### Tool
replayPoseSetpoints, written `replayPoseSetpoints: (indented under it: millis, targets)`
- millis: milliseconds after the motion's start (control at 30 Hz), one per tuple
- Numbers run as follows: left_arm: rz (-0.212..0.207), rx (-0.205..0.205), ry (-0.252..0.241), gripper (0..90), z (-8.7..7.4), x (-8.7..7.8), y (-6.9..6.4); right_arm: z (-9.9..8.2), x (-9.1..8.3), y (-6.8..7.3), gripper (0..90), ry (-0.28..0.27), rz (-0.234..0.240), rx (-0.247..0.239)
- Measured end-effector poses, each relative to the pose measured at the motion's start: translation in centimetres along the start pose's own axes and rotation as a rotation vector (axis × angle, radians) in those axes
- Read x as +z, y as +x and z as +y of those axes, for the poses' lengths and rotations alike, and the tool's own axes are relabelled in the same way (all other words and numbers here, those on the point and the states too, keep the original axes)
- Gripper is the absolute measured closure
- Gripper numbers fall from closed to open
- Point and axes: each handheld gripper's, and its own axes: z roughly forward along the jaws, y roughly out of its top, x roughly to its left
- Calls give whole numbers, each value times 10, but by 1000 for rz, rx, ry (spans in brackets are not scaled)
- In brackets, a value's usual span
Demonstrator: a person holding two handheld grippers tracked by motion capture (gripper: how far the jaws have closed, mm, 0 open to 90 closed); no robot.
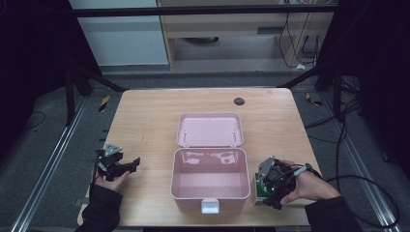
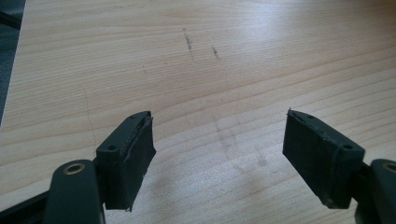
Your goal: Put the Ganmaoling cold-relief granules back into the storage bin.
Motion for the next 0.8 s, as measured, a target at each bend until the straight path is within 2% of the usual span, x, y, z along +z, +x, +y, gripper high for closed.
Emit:
replayPoseSetpoints:
  millis: [333,533,800]
  targets:
    - [2,0,1,240,0,0,0,-2,9,-2,91,0,1,-17]
    - [3,1,1,241,0,0,0,-4,6,-2,136,-4,15,-7]
    - [4,2,4,242,0,1,0,-5,2,-2,160,1,23,-19]
